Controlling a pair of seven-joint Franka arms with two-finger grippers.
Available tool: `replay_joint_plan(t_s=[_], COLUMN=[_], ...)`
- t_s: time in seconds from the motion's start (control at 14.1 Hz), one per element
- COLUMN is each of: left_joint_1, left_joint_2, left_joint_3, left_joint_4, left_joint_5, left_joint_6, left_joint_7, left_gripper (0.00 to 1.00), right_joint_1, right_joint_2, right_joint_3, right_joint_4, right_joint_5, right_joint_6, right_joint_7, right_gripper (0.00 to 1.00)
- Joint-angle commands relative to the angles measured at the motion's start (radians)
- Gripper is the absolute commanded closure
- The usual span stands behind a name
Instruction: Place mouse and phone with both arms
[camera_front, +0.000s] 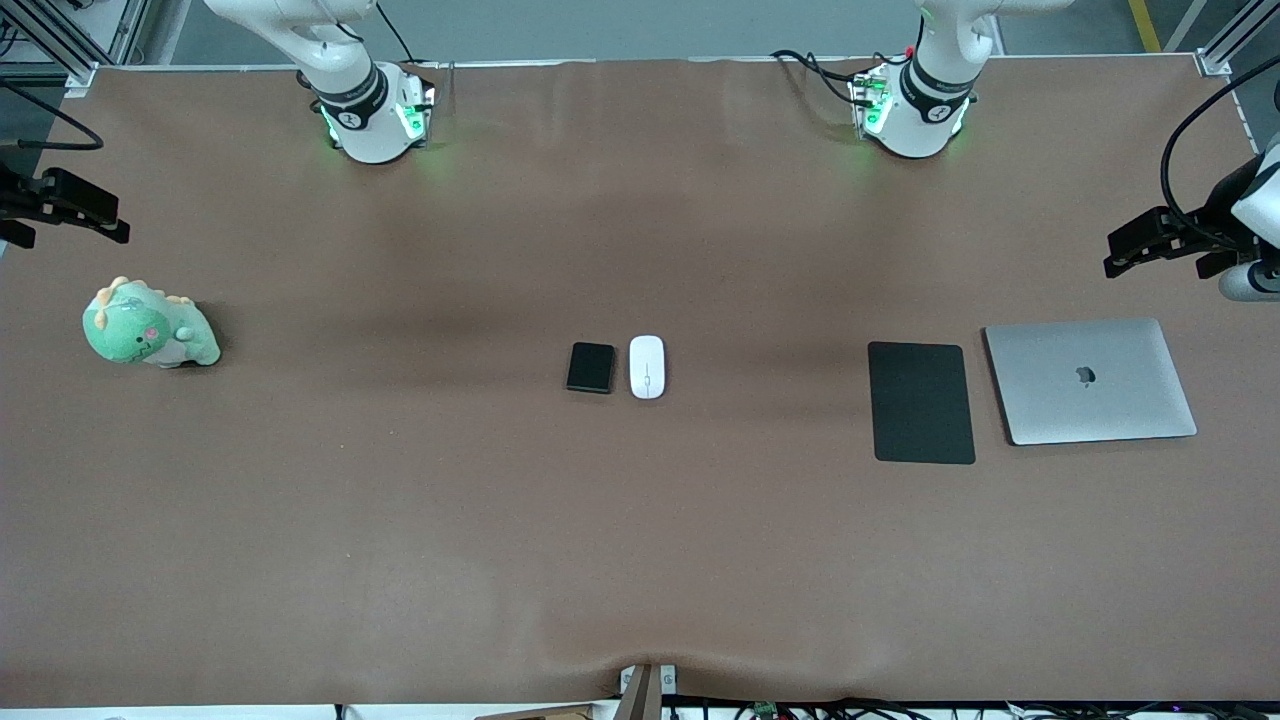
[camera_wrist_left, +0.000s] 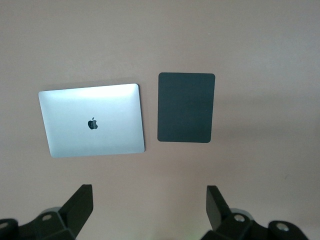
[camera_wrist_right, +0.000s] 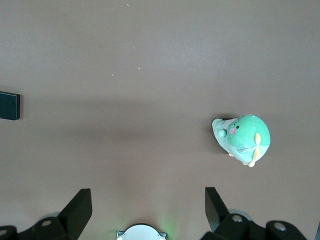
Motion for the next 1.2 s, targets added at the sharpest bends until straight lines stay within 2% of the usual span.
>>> replay_joint_plan(t_s=[0.0, 0.42, 0.57, 0.78, 1.13], left_joint_1=[-0.020, -0.160, -0.252, -0.422, -0.643], left_joint_2=[0.014, 0.091, 0.172, 0.276, 0.365], left_joint_3=[-0.028, -0.213, -0.255, -0.250, -0.243], left_joint_4=[-0.010, -0.006, 0.052, 0.152, 0.171], left_joint_5=[0.002, 0.004, 0.012, 0.019, 0.076], left_joint_6=[0.023, 0.119, 0.144, 0.158, 0.286], left_joint_7=[-0.021, -0.442, -0.616, -0.792, -0.975], left_gripper=[0.00, 0.00, 0.00, 0.00, 0.00], right_joint_1=[-0.014, -0.014, -0.018, -0.018, -0.014], right_joint_2=[-0.011, -0.010, -0.008, 0.013, 0.029], right_joint_3=[0.009, 0.009, 0.009, 0.009, 0.009], right_joint_4=[-0.007, -0.007, -0.005, -0.005, -0.004], right_joint_5=[-0.014, -0.012, -0.005, -0.001, 0.003], right_joint_6=[-0.004, 0.000, 0.003, 0.003, 0.004], right_joint_7=[0.002, 0.000, 0.003, 0.000, -0.003], right_gripper=[0.00, 0.00, 0.00, 0.00, 0.00])
